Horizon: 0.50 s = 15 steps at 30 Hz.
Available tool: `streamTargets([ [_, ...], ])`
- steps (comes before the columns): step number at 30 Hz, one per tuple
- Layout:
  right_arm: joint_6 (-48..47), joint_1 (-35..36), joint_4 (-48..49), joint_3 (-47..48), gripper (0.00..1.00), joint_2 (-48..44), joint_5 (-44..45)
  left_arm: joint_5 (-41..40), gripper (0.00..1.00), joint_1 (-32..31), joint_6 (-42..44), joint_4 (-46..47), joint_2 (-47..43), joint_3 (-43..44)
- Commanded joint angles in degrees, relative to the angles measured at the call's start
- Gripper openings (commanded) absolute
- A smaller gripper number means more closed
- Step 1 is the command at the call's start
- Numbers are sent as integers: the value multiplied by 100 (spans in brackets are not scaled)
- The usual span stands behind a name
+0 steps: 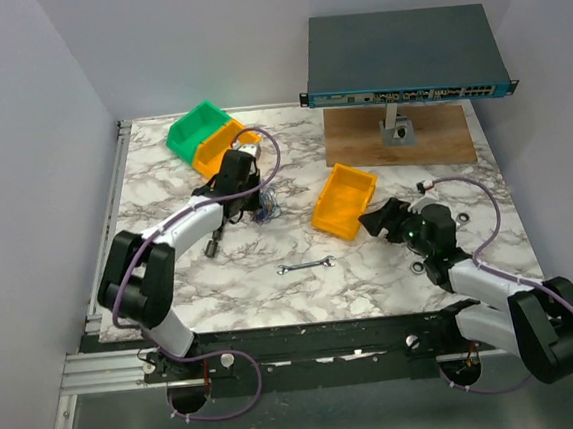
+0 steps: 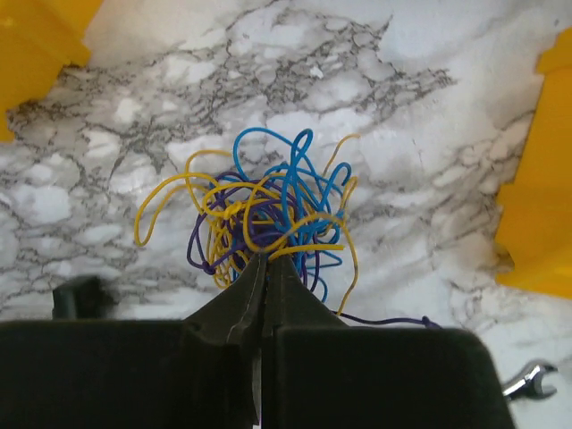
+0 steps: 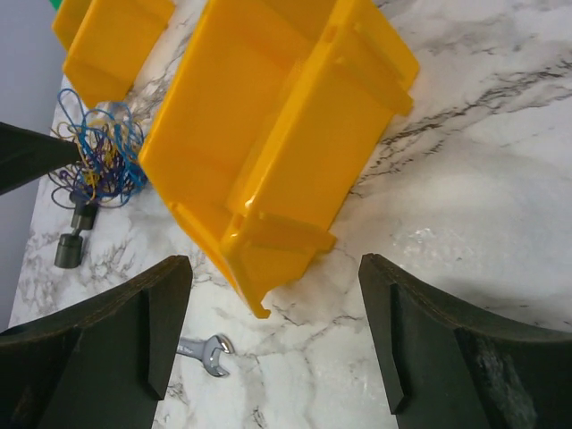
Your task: Untangle the cables
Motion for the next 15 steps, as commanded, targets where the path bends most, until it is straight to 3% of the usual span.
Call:
streamTargets([
  [1,-183,204,199,251,84,81,-117,376,0,-121,-49,-90,-992,-543],
  [6,-160,543,-493,823,82,564,642,446,0,-526,-151,692,-1605,-1420],
  [13,78,611,-1507,1634,57,1155,1728,370,0,-643,5,2117,-2251,-2541],
  [15,123,611,-1873,1875,42,1306,2116,413,0,-643,3,2337,-2437,-2704],
])
